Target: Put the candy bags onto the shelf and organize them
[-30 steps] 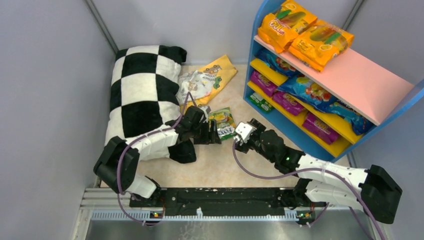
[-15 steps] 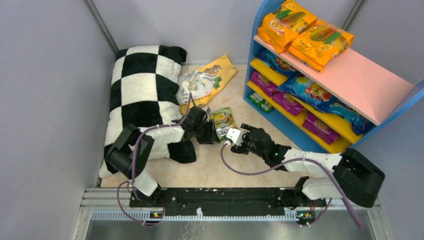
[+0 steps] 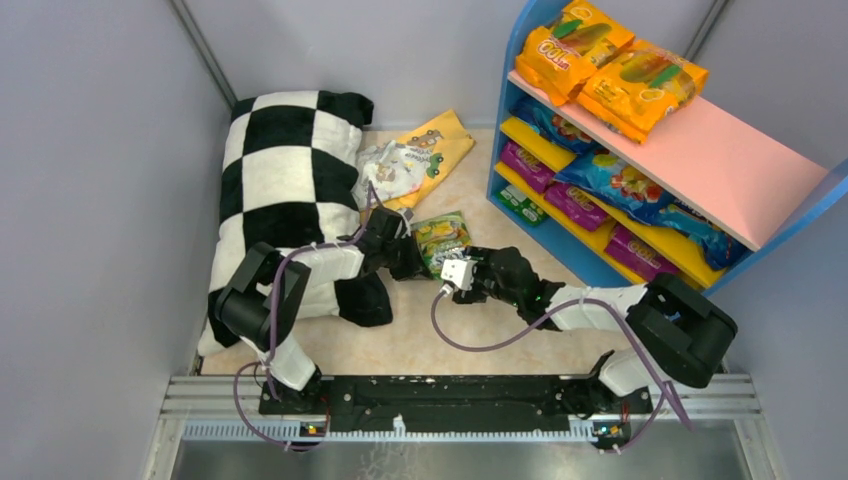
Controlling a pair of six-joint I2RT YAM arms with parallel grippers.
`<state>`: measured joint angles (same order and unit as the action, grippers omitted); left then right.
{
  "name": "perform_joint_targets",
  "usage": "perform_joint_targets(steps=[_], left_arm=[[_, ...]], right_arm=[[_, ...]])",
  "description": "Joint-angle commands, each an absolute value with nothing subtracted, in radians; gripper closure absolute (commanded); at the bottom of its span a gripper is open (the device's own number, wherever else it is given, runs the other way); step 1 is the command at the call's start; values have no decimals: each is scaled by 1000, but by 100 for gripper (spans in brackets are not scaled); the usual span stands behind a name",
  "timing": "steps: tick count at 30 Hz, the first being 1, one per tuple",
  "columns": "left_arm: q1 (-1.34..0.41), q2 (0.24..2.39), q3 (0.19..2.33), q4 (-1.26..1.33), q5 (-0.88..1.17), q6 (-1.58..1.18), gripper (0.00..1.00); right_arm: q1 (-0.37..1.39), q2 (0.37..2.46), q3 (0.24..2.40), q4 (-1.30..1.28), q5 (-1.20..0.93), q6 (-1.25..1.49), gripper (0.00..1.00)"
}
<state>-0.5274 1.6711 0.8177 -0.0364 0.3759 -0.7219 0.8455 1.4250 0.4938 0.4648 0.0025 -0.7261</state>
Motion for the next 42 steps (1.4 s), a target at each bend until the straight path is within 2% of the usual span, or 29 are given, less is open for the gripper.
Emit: perform_joint_targets(steps=[1, 9, 15, 21, 22, 27, 34, 37, 39, 41, 42], left_arm=[[-514, 1607, 845, 11, 412, -722, 100], [-509, 1529, 863, -41, 468, -723, 100], [-501, 1516, 874, -75, 472, -704, 100], [-492, 1499, 877, -91, 476, -699, 100], [-490, 1495, 879, -97, 475, -693, 100], [-474, 1486, 885, -108, 497, -674, 100], [-448, 1471, 915, -156, 495, -645, 100], [-433, 1440, 938, -190, 470, -618, 100], [-427, 1411, 964, -217, 445, -593, 91], [-424, 1378, 995, -257, 408, -570, 73], [-421, 1363, 1013, -283, 386, -560, 68]], right_arm=[[840, 1434, 528, 536, -119, -801, 28], [842, 1532, 533, 680, -162, -872, 21], [841, 1702, 585, 935, -21, -914, 12], [814, 1822, 659, 1046, -67, -918, 12], [812, 1833, 667, 1045, -77, -927, 14], [800, 1891, 713, 1043, -111, -942, 39], [799, 1857, 714, 1013, -134, -892, 56], [799, 1821, 704, 974, -133, -858, 72], [799, 1796, 694, 952, -131, -836, 83], [799, 1774, 681, 942, -129, -811, 96], [799, 1762, 677, 937, -122, -795, 100]])
